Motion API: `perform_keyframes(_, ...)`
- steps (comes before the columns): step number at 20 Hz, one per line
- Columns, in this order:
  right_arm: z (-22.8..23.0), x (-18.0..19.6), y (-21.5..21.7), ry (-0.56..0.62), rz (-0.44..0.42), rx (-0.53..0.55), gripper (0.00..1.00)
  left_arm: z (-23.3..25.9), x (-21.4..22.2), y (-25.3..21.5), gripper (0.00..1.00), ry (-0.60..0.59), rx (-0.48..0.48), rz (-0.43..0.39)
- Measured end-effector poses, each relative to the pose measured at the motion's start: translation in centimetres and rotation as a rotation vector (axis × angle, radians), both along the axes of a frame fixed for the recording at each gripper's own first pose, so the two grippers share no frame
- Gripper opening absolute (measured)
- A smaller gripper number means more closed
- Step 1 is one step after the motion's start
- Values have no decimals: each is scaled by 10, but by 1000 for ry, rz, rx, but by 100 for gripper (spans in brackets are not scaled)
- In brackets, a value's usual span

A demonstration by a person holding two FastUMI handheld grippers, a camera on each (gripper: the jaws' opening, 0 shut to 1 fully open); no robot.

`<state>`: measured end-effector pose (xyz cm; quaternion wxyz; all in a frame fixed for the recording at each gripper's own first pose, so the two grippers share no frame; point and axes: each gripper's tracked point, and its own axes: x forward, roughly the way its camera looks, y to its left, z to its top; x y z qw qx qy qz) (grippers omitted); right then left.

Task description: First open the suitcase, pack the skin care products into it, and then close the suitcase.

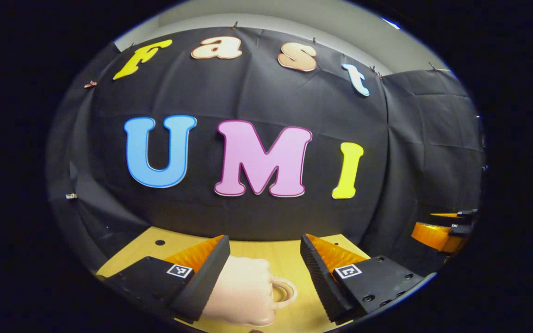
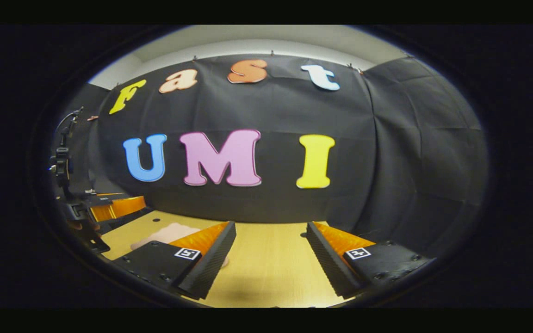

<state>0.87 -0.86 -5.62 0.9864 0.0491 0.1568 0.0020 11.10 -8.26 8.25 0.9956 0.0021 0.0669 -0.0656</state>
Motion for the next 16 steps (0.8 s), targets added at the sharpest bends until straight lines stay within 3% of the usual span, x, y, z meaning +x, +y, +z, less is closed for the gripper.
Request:
perform_keyframes(3,29,-5,30,-67,-11,-8,97,24,-23,40,96,-43,22,23)
perform_keyframes(7,54,-7,69,-171,23,-43,97,47,-43,81,96,-125,154,54)
perform_keyframes(9,42,-10,87,-155,48,-43,100,51,-53,87,96,-144,147,54)
perform_keyframes(12,34,-12,106,-126,71,-22,97,54,-63,92,96,-163,114,67)
perform_keyframes(16,42,-11,124,-164,104,16,96,51,-69,90,96,-171,120,48)
